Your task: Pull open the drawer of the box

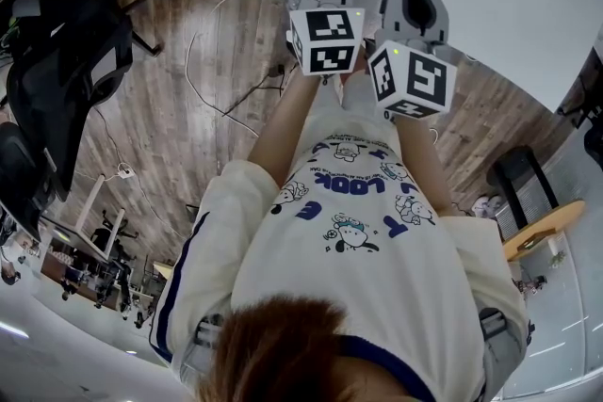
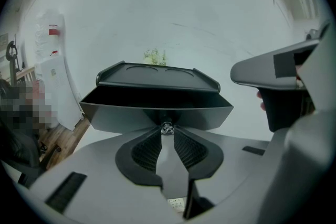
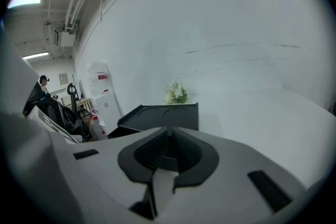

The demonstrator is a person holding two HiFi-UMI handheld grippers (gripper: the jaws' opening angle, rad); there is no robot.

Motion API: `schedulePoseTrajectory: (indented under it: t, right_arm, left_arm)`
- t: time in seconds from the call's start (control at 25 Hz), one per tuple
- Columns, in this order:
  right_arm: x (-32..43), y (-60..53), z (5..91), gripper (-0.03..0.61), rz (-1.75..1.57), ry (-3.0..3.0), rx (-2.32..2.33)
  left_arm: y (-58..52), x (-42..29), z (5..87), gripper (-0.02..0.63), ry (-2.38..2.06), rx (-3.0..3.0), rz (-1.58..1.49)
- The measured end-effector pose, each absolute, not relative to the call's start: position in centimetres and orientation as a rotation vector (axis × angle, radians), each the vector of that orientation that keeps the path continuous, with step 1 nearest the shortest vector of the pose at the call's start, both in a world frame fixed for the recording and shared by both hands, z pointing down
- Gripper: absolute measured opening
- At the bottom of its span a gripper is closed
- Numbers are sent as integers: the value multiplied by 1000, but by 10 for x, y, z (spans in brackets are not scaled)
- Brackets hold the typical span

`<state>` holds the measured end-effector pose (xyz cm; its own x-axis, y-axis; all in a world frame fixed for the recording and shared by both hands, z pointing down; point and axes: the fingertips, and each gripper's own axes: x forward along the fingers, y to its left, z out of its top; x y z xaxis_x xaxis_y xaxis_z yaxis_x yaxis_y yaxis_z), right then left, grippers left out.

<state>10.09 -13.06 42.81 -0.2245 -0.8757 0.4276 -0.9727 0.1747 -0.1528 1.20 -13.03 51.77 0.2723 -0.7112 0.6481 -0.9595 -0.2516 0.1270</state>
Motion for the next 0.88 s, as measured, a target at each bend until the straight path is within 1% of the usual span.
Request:
schedulePoseTrajectory:
  t: [0.88]
  right_arm:
    - [86, -115, 425, 46, 571, -2234, 1749]
  left_arm:
    - [-94, 4, 520, 80, -1487, 2024, 651]
